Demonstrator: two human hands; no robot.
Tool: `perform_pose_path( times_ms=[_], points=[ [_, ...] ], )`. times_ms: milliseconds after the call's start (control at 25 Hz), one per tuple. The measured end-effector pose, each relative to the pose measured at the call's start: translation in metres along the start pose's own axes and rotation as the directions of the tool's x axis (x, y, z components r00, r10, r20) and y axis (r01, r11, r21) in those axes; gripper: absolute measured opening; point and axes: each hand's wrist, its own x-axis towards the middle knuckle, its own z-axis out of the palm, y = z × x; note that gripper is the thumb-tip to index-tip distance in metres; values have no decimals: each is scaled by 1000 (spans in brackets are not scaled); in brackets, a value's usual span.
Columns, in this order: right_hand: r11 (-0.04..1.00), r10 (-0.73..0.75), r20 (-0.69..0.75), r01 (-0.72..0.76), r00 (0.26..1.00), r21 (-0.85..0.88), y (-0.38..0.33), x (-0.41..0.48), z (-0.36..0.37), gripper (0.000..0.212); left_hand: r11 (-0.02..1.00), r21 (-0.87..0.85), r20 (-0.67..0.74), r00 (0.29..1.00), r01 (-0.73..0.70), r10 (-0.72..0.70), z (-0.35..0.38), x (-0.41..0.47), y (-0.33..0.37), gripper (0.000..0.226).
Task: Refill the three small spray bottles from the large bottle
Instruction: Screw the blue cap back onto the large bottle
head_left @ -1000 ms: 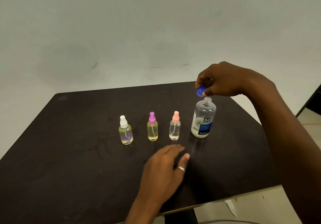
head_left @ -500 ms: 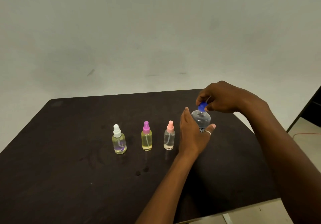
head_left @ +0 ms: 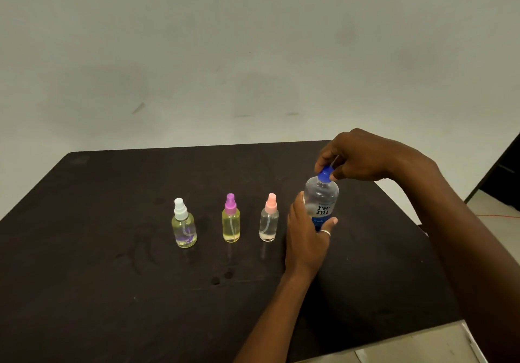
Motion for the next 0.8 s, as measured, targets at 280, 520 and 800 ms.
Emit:
perform_pose_path(
  times_ms=[280,520,800],
  points=[
    [1000,-28,5,28,1000,-3,-10,8,3,28,1000,-18,-94,995,15,-17,-4,-3,-2,84],
    [999,6,4,-5,1000,-34,-12,12,5,22,999,-34,-114,993,7,-11,-7,-2,0,82],
    [963,101,-135,-131,986,-236,-15,17,20,51,999,-41,-129,992,-9,3,-7,-2,-2,80]
  ],
)
